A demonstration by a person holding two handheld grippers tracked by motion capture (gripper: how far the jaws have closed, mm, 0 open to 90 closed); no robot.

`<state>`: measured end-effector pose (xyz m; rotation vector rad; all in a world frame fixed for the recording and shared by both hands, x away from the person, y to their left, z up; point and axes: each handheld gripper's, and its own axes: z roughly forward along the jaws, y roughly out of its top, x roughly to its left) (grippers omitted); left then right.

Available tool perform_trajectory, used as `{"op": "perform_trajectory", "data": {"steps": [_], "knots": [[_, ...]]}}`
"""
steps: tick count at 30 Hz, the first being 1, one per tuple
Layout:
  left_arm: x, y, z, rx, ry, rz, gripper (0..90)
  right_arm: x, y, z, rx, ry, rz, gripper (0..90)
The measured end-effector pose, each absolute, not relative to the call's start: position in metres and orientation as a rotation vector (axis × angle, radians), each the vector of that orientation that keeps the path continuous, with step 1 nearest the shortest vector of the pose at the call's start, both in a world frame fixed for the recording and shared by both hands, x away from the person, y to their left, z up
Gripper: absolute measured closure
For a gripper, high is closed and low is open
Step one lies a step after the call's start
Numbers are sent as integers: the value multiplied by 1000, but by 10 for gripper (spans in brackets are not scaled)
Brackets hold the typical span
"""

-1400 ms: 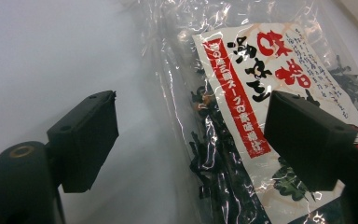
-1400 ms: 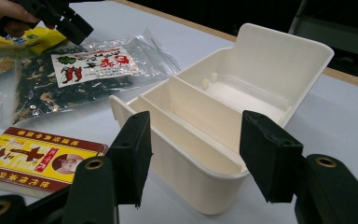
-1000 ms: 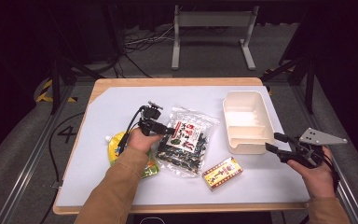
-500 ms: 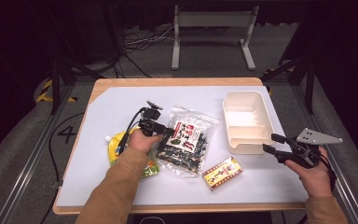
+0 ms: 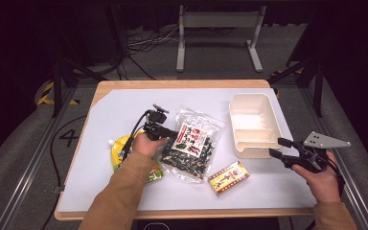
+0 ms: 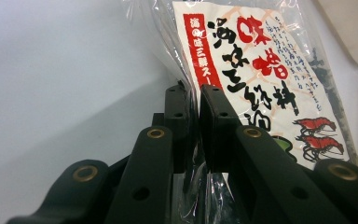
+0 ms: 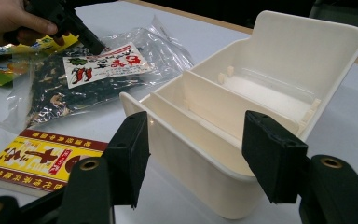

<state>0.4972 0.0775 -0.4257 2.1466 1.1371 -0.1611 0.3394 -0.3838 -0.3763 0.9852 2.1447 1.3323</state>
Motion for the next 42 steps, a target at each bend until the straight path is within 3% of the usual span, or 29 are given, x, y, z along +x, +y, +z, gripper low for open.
{"op": "perform_trajectory", "data": {"steps": [14,42], "knots": [[478,76,-398,2106,1024,-34,834,340,-383,-376,992,2171,1369,453],[409,96,-335,1868,715,169,862,337,-366,-366,922,2196,1416,472]]}}
